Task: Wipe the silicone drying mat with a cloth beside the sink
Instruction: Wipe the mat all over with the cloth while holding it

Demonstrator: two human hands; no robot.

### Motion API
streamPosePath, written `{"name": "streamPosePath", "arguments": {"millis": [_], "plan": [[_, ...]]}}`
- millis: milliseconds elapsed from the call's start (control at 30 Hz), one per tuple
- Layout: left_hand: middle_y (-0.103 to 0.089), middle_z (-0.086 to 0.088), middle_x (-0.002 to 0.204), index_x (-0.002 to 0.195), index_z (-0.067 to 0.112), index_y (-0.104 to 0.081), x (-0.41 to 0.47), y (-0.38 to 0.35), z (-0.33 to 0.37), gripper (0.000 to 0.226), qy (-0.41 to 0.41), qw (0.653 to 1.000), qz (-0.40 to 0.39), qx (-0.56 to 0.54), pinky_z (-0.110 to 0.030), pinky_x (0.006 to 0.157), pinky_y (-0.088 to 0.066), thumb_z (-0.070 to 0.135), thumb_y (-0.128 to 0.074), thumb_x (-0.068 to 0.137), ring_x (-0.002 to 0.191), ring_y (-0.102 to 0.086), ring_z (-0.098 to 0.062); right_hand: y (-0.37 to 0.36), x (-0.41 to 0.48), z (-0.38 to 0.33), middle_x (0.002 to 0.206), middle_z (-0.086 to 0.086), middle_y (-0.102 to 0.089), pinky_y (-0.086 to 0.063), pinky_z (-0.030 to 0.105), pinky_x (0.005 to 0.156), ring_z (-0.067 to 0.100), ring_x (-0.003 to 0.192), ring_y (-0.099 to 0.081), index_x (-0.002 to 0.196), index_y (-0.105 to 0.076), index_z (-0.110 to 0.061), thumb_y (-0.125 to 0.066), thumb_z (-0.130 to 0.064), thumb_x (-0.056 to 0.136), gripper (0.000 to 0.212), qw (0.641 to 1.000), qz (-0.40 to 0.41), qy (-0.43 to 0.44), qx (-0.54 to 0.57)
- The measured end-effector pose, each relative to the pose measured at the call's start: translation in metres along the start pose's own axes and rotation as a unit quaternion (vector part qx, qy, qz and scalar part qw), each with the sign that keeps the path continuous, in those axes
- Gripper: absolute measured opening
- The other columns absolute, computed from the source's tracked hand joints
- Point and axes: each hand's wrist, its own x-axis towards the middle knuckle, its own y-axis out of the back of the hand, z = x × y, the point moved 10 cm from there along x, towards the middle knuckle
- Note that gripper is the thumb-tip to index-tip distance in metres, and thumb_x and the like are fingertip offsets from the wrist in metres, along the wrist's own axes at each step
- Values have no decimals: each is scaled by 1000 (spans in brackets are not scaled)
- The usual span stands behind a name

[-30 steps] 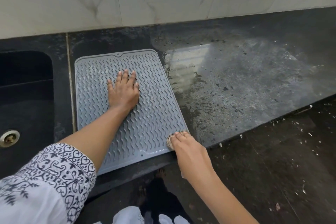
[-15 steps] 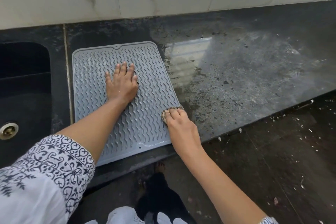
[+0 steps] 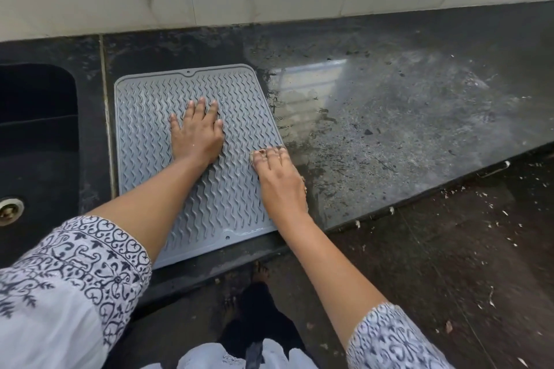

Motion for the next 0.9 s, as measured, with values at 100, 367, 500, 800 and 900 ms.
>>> {"name": "streamPosePath", "arguments": {"millis": [100, 367, 500, 800, 900], "plan": [[-8, 0, 160, 151, 28, -14, -1, 0, 0, 53, 1, 1000, -3, 0, -49, 116, 4, 40, -20, 100, 148, -3, -19, -8, -31, 7, 146, 19, -37, -41, 44, 104, 39, 135, -31, 142, -33, -7, -48, -2, 90, 54, 999, -9, -7, -31], [-4, 2, 161, 152, 28, -11, -4, 1, 1, 54, -4, 1000, -12, 1, -49, 115, 6, 40, -19, 100, 148, -1, -18, 11, -101, 13, 123, 3, -55, -44, 33, 92, 26, 116, -53, 128, -49, -22, -51, -4, 86, 46, 983, -183, 0, 19], [-7, 3, 160, 151, 29, -15, -5, 1, 2, 52, -2, 999, -21, -26, -47, 115, 6, 39, -21, 101, 148, -3, -16, 60, -42, 18, 117, 1, -62, -48, 36, 82, 24, 97, -59, 125, -55, -31, -43, -10, 91, 42, 985, -96, -69, 122], [-58, -2, 131, 130, 20, -55, 42, 51, -46, 38, 11, 992, 87, -87, -42, 101, -33, 26, -45, 95, 121, -50, -23, 58, 167, -36, 107, 10, -68, -46, 37, 79, 31, 100, -59, 114, -62, -21, -44, -10, 87, 34, 985, 49, -23, 165], [-51, -1, 139, 133, 20, -53, 51, 45, -57, 39, 22, 995, 85, -56, -43, 107, -26, 25, -45, 95, 128, -44, -22, 27, 214, -50, 123, 11, -60, -41, 42, 93, 32, 117, -51, 125, -55, -20, -43, -26, 93, 34, 991, 33, 15, 133]]}}
